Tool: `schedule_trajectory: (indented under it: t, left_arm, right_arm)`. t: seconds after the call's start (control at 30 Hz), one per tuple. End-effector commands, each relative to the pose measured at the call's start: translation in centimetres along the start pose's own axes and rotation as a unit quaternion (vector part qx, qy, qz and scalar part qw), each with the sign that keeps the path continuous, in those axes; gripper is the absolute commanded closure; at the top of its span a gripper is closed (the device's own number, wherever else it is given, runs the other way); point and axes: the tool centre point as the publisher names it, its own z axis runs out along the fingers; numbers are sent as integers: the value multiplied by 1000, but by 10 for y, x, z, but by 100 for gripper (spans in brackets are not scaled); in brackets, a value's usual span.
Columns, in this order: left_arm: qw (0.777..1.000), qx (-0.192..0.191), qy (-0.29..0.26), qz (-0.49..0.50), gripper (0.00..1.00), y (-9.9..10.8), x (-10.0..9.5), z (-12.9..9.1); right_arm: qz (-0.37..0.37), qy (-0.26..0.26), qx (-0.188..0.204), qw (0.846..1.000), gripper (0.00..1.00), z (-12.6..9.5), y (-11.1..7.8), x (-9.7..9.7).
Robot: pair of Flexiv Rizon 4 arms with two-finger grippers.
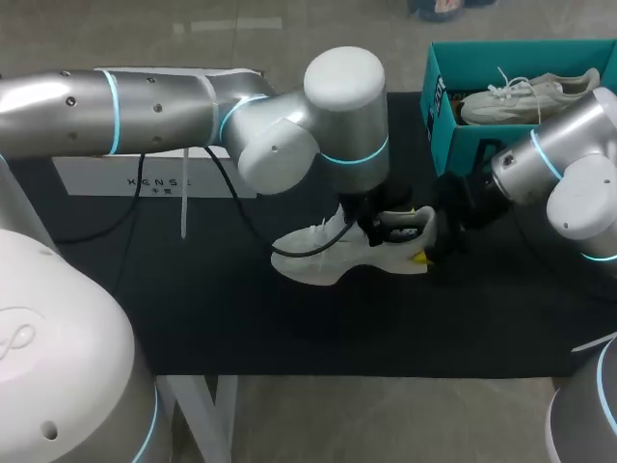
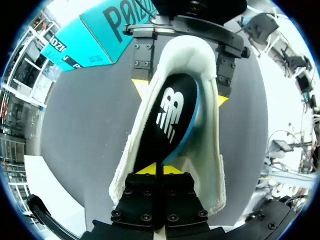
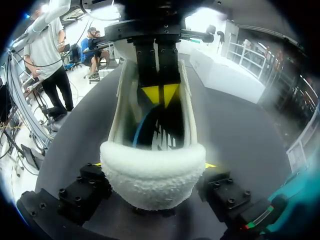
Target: Take the shoe out of the shoebox, open the shoe tongue, remove and reinsert the insole, then place the shoe into the shoebox
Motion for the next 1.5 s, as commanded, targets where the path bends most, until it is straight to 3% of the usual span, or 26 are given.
schedule_trajectory:
  t: [0.03, 0.23, 0.53, 1.07, 1.23, 1.37, 1.43, 1.5]
  left_arm:
    - [1000, 19, 14, -17, 100, 8, -13, -7]
    - [998, 37, 29, -51, 100, 10, -18, -12]
    - [991, 88, 43, -87, 100, 10, -27, -43]
    - [961, 222, 124, -107, 100, -24, -32, -94]
    - [940, 287, 149, -111, 100, -44, -37, -126]
    - [924, 338, 161, -78, 100, -66, -36, -170]
    - [925, 348, 151, -38, 100, -75, -35, -195]
    - [925, 348, 151, -38, 100, -75, -35, -195]
  right_arm:
    - [-1, 0, 2, 1000, 100, 2, 1, 2]
    - [-1, 0, 2, 1000, 100, 2, 1, 2]
    - [-1, 0, 2, 1000, 100, 2, 1, 2]
    - [-1, 0, 2, 1000, 100, 2, 1, 2]
    - [-1, 0, 2, 1000, 100, 2, 1, 2]
    - [-1, 0, 2, 1000, 100, 2, 1, 2]
    - [-1, 0, 2, 1000, 100, 2, 1, 2]
    - [-1, 0, 2, 1000, 100, 2, 1, 2]
